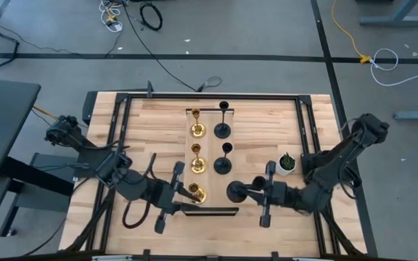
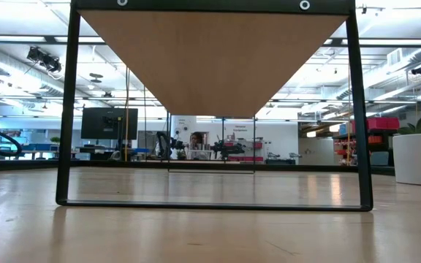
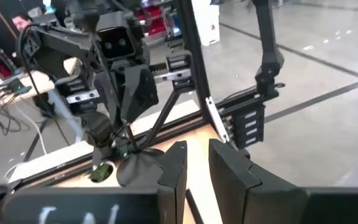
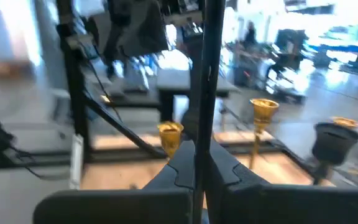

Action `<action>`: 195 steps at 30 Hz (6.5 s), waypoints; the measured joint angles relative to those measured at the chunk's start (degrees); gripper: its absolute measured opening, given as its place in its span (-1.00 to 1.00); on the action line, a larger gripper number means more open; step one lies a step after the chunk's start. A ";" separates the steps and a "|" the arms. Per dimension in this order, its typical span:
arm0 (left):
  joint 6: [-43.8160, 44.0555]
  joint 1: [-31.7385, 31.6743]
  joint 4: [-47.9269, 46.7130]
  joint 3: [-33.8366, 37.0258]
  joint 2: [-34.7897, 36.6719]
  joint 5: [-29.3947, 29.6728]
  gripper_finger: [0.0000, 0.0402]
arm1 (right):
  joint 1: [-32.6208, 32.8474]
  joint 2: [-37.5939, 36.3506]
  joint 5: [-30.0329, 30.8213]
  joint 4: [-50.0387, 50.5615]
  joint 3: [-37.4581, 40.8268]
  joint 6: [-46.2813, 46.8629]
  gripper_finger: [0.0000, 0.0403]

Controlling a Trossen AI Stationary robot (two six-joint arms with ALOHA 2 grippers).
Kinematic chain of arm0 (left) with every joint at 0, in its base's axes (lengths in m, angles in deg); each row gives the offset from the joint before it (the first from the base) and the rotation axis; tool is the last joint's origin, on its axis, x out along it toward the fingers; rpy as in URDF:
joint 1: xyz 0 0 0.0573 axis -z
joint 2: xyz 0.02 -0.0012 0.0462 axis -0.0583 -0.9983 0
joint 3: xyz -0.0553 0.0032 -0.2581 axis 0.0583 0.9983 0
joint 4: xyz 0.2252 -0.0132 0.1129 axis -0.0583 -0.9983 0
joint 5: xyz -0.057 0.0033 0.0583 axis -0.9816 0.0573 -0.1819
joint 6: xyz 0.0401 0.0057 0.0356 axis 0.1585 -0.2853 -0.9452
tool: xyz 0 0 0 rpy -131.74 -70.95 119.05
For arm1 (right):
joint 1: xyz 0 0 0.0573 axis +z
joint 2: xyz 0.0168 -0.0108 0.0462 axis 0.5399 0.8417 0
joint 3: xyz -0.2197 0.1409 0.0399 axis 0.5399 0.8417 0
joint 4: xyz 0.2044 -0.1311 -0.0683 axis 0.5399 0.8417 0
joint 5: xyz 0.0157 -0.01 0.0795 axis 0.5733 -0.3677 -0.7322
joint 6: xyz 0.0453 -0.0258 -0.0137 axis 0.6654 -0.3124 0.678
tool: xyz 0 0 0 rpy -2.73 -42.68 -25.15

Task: Pick & Place candle stick holders
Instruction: Put the black candle holder on the shelf, then return to Home Position

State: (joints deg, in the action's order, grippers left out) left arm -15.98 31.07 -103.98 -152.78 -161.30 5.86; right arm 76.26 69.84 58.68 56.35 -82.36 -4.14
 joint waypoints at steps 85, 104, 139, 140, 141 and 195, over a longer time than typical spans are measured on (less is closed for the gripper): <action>4.98 6.38 -12.31 0.02 3.69 11.12 -0.64 | -9.85 8.30 -18.92 -13.54 14.36 15.92 -0.78; 4.98 6.38 -12.31 0.00 3.69 11.12 -0.64 | -9.89 8.32 -19.18 -13.69 14.36 10.23 -0.26; 7.51 6.16 -18.86 0.02 9.88 17.62 -0.64 | -1.13 -12.41 -5.91 -7.39 22.97 2.06 -0.23; 7.70 6.16 -19.82 0.02 10.79 18.47 -0.64 | -1.49 -14.00 -6.02 -9.38 25.09 2.12 -0.23; 7.77 6.16 -19.74 0.54 11.67 19.89 -0.64 | -1.93 -15.40 -6.00 -12.28 27.08 1.73 -0.23; 11.95 -30.40 22.03 87.17 75.60 0.23 -0.65 | -36.42 -54.25 -26.76 -12.94 60.68 8.53 -0.23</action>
State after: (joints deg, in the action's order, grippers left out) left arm -4.03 0.67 -81.95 -65.61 -85.70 6.09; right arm 39.84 15.58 31.92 43.41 -21.68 4.39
